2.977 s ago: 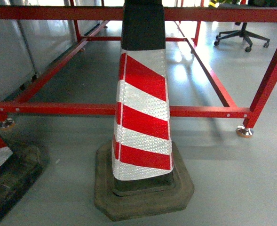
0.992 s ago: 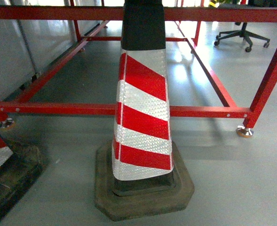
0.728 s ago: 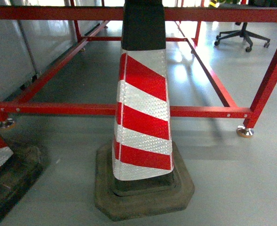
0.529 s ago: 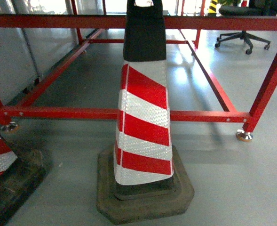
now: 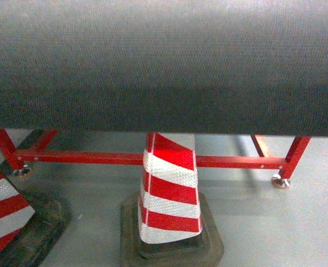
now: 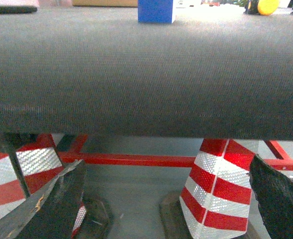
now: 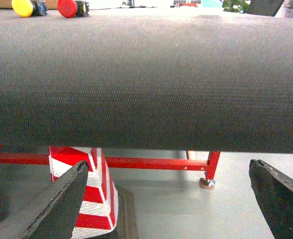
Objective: Pick blue part to blue bin on bottom shelf
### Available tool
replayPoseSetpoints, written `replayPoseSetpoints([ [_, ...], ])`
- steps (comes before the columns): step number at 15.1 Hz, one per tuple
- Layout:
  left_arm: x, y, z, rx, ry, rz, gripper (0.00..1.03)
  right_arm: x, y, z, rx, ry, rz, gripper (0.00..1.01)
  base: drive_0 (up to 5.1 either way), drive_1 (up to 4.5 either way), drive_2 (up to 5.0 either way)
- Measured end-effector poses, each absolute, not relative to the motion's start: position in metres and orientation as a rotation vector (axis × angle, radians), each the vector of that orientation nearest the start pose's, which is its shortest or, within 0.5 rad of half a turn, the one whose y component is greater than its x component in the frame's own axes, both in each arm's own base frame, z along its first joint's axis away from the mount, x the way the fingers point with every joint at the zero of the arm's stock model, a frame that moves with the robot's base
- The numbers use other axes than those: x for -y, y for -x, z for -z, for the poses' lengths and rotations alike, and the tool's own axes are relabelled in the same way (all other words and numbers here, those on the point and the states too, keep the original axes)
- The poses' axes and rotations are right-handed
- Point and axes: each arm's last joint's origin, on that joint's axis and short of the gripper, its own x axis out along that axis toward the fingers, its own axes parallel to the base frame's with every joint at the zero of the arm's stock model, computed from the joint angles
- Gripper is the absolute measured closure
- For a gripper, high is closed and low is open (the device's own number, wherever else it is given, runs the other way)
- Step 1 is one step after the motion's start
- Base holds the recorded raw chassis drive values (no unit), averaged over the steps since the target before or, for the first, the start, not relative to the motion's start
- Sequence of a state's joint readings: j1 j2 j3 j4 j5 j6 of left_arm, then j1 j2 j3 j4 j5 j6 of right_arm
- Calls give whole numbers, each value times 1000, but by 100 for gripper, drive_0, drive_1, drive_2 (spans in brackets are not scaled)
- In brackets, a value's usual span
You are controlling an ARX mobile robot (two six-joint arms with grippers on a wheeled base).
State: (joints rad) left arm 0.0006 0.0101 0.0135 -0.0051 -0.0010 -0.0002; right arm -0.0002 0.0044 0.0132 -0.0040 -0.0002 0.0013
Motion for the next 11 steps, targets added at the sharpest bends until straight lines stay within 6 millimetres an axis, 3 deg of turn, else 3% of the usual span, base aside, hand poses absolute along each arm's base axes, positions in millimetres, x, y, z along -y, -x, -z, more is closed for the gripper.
replayPoseSetpoints([
  [11,0,-98,-167,-3,0,-1,5,0,-97,-167,4,-2,0,3,0,0,0],
])
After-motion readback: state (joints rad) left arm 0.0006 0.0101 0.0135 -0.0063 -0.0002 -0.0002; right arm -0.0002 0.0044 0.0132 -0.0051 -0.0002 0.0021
